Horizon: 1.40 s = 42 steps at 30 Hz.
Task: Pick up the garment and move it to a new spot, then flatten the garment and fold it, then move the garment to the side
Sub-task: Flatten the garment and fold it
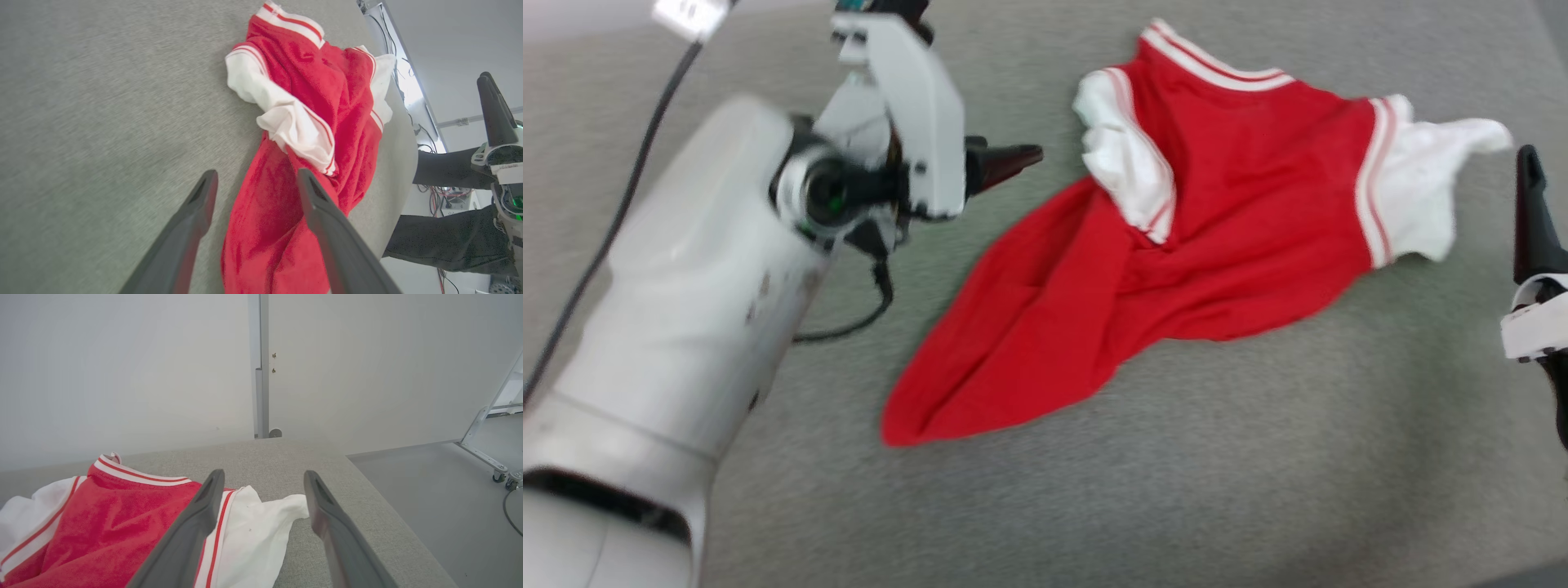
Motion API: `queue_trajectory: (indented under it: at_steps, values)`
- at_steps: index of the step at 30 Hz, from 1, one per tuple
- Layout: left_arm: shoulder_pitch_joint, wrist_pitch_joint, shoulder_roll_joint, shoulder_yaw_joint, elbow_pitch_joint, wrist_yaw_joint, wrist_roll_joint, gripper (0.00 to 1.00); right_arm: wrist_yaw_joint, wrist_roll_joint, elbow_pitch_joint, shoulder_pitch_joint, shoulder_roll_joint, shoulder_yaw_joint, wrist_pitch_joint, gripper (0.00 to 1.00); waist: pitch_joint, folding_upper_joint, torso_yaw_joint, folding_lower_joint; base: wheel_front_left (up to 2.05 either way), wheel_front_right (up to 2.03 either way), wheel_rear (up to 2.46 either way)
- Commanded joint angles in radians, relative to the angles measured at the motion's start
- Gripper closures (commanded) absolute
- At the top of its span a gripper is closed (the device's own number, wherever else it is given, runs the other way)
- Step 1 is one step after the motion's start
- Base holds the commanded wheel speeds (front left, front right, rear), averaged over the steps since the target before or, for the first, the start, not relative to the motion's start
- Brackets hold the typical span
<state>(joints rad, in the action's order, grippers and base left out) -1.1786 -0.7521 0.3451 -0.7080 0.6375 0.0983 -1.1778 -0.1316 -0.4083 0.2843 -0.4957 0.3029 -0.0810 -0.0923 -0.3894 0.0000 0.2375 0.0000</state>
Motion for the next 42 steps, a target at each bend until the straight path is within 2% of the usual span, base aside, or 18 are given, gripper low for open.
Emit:
queue_trajectory:
  at_steps: [1, 3, 7, 13, 15, 16, 17, 18, 19, 20, 25, 30, 34, 38, 42]
  values:
    - [-0.022, -0.023, -0.008, -0.002, 0.013, -0.007, -0.005, 0.00, 0.002, -0.001, -0.007, 0.015, -0.006, 0.004, 0.000, 0.00, -0.040, 0.0000, 0.094, 0.0000, 0.00, 0.00, 0.00]
    - [-0.066, -0.111, -0.030, -0.010, 0.069, -0.036, -0.030, 0.00, 0.002, -0.004, -0.024, 0.013, -0.021, 0.011, 0.001, 0.00, -0.053, 0.0000, 0.119, 0.0000, 0.00, 0.00, 0.00]
    - [-0.137, -0.212, -0.061, -0.042, 0.144, -0.058, -0.024, 0.00, 0.002, 0.001, -0.041, 0.016, -0.039, 0.018, -0.008, 0.00, -0.070, 0.0000, 0.157, 0.0000, 0.00, 0.00, 0.00]
    - [-0.185, -0.244, -0.089, -0.054, 0.238, -0.072, -0.018, 0.00, 0.002, 0.009, -0.037, 0.019, -0.060, 0.031, -0.019, 0.00, -0.082, 0.0000, 0.191, 0.0000, 0.00, 0.00, 0.00]
    - [-0.202, -0.224, -0.087, -0.065, 0.257, -0.059, 0.004, 0.00, 0.002, 0.013, -0.033, 0.017, -0.065, 0.034, -0.023, 0.00, -0.084, 0.0000, 0.196, 0.0000, 0.00, 0.00, 0.00]
    - [-0.200, -0.212, -0.089, -0.063, 0.271, -0.060, 0.003, 0.12, 0.002, 0.014, -0.030, 0.015, -0.067, 0.036, -0.023, 0.00, -0.084, 0.0000, 0.198, 0.0000, 0.00, 0.00, 0.00]
    - [-0.200, -0.205, -0.093, -0.062, 0.284, -0.056, 0.005, 0.39, 0.002, 0.014, -0.028, 0.013, -0.067, 0.037, -0.025, 0.00, -0.085, 0.0000, 0.200, 0.0000, 0.00, 0.00, 0.00]
    - [-0.203, -0.193, -0.095, -0.065, 0.293, -0.050, 0.011, 0.56, 0.002, 0.015, -0.027, 0.013, -0.069, 0.038, -0.026, 0.00, -0.085, 0.0000, 0.200, 0.0000, 0.00, 0.00, 0.00]
    - [-0.205, -0.182, -0.095, -0.064, 0.303, -0.044, 0.012, 0.91, 0.002, 0.017, -0.026, 0.013, -0.070, 0.038, -0.030, 0.00, -0.085, 0.0000, 0.199, 0.0000, 0.00, 0.00, 0.00]
    - [-0.207, -0.173, -0.097, -0.061, 0.313, -0.041, 0.011, 1.00, 0.002, 0.017, -0.025, 0.014, -0.069, 0.038, -0.030, 0.00, -0.083, 0.0000, 0.196, 0.0000, 0.00, 0.00, 0.00]
    - [-0.225, -0.131, -0.097, -0.047, 0.354, -0.015, 0.004, 1.00, 0.002, 0.025, -0.033, 0.028, -0.057, 0.023, -0.025, 0.00, -0.066, 0.0000, 0.152, 0.0000, 0.00, 0.00, 0.00]
    - [-0.243, -0.080, -0.047, -0.031, 0.376, 0.003, 0.011, 1.00, 0.002, 0.035, -0.055, 0.044, -0.046, 0.012, 0.000, 0.00, -0.036, 0.0000, 0.084, 0.0000, 0.00, 0.00, 0.00]
    - [-0.222, -0.059, 0.017, -0.023, 0.382, 0.015, 0.012, 1.00, 0.002, 0.037, -0.078, 0.059, -0.046, 0.017, 0.022, 0.00, -0.017, 0.0000, 0.036, 0.0000, 0.00, 0.00, 0.00]
    - [-0.157, -0.039, 0.098, -0.026, 0.389, 0.021, 0.021, 1.00, 0.002, 0.044, -0.101, 0.072, -0.048, 0.019, 0.043, 0.00, -0.006, 0.0000, 0.002, 0.0000, 0.00, 0.00, 0.00]
    - [-0.076, -0.023, 0.154, -0.028, 0.393, 0.024, 0.013, 1.00, 0.002, 0.050, -0.118, 0.090, -0.043, 0.009, 0.064, 0.00, 0.004, 0.0000, -0.024, 0.0000, 0.00, 0.00, 0.00]
